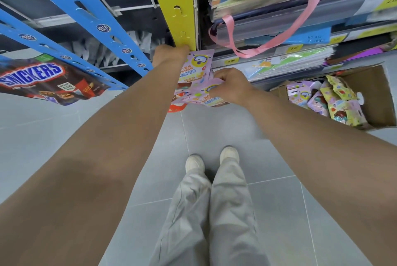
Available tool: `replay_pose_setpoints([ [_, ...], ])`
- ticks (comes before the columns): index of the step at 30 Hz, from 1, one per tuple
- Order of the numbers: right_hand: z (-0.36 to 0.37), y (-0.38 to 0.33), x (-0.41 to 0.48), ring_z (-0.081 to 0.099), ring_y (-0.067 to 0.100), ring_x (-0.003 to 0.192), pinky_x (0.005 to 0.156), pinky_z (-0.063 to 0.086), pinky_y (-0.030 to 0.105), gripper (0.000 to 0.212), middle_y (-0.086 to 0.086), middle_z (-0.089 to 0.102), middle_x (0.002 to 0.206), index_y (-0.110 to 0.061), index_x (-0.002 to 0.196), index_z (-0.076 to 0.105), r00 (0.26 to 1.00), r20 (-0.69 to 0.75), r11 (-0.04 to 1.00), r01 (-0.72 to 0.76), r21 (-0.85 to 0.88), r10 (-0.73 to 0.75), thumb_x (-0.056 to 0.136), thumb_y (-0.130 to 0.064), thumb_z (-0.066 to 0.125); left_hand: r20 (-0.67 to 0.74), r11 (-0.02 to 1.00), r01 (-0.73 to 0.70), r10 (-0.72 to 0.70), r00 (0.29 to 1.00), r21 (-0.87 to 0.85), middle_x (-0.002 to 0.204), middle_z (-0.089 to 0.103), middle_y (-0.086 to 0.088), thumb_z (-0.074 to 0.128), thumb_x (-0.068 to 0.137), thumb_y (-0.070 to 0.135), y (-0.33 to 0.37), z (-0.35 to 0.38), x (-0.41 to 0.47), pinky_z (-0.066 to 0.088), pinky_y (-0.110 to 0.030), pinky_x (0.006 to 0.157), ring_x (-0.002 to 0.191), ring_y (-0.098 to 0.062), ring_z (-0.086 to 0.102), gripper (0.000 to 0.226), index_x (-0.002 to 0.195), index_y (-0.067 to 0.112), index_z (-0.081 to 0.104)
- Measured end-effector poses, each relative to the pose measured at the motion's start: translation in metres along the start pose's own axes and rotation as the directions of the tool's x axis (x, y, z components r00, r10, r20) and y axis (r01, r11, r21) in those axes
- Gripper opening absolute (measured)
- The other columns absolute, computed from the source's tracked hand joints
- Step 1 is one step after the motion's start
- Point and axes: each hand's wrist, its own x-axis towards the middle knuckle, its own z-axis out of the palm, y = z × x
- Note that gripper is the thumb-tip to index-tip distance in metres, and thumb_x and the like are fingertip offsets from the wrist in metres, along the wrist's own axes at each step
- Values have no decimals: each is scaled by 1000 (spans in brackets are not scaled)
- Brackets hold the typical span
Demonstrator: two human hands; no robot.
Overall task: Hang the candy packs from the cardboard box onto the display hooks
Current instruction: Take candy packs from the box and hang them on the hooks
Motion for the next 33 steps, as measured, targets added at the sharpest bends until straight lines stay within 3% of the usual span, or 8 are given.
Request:
replay_pose_setpoints([
  [3,0,0,-3,47,16,71,41,35,12,20,-5,52,66,-16,91,70,999,-25,1000,-25,-11,25,77,-3,64,36,999,-13,11,999,52,83,57,-2,49,87,35,-1,2,1,44,-27,77,82,-19,56,23,80,13,53],
  [5,0,1,-4,47,18,72,44,35,16,10,0,52,68,-14,79,69,997,-45,998,-62,0,62,77,-5,64,111,969,-71,45,993,239,121,53,-13,38,93,43,-10,1,-1,33,-32,102,118,-28,46,47,115,3,51],
  [9,0,6,-2,49,19,69,57,39,21,10,6,53,72,-13,66,63,984,-132,993,-115,35,119,74,-7,65,211,888,-181,98,973,423,145,30,-18,40,94,46,-27,-1,-6,20,-34,113,138,-28,25,63,134,-2,31],
  [12,-2,5,-2,48,18,69,48,39,15,8,6,54,71,-2,80,68,975,-184,991,-116,73,127,74,-7,66,165,942,-162,117,979,294,136,44,-17,50,90,33,-34,-12,-5,32,-44,108,128,-34,39,56,134,4,30],
  [16,-2,-1,-6,52,17,73,42,36,4,5,2,59,72,-11,83,70,976,-189,985,-83,154,112,79,-9,69,6,904,-352,361,932,245,117,58,-13,50,88,20,-48,-24,-19,45,-43,92,107,-32,54,33,118,6,49],
  [20,5,-6,-5,60,20,82,79,54,34,26,16,70,96,-5,101,70,962,-235,961,-71,266,136,76,-12,73,140,832,-539,522,841,133,113,66,-3,52,88,12,-52,-32,-38,45,-33,96,107,-20,58,26,111,11,65],
  [27,13,-20,-8,64,21,79,79,55,36,25,9,66,89,-3,99,68,972,-164,889,-76,451,166,77,-12,75,50,788,-595,596,802,160,96,68,-1,62,82,19,-47,-40,-35,46,-46,90,95,-20,59,13,92,16,71],
  [33,15,-29,-5,65,26,78,78,55,45,13,16,67,85,-6,88,68,957,-216,833,-45,551,195,78,-14,73,-85,767,-611,634,768,197,91,66,-2,59,82,30,-37,-37,-37,42,-41,90,91,-24,58,29,108,21,67],
])
